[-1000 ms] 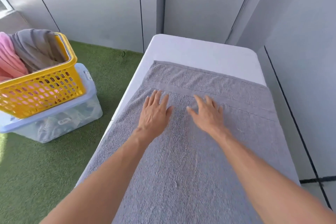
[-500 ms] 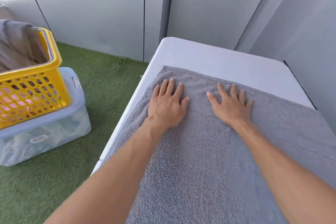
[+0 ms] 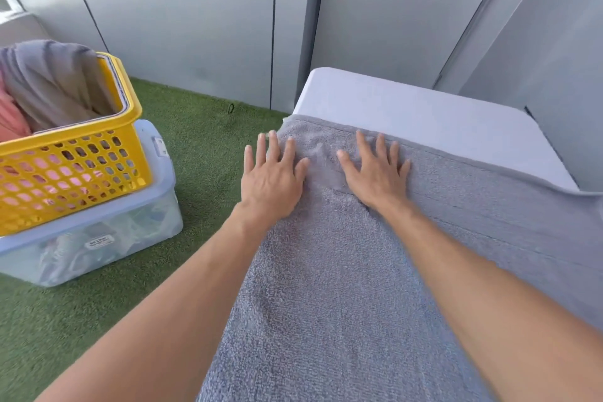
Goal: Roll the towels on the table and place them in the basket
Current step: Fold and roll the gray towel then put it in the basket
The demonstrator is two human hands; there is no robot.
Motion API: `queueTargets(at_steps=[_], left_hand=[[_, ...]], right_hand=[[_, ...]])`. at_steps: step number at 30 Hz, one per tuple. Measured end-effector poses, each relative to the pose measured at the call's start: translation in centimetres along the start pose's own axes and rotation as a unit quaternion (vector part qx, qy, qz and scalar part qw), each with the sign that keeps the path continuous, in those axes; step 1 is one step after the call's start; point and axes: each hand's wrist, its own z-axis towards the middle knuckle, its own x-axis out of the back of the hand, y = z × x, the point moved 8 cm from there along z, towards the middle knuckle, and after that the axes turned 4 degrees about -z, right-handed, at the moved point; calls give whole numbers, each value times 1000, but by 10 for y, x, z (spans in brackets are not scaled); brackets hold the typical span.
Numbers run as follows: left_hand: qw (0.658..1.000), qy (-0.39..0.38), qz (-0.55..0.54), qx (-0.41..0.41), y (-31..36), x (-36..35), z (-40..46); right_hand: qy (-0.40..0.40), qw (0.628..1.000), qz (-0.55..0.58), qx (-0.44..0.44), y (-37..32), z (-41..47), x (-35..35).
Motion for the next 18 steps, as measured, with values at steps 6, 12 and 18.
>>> queueTargets(at_steps=[6, 12, 18], left_hand=[[997, 9, -6, -71, 35, 23, -58], [989, -82, -34, -114, 77, 18, -173], [982, -157, -46, -94, 105, 25, -317]], right_hand=[[-1, 997, 78, 21, 2, -64, 26], [-70, 995, 72, 26, 57, -196, 33], [-155, 988, 26, -1, 155, -351, 59]])
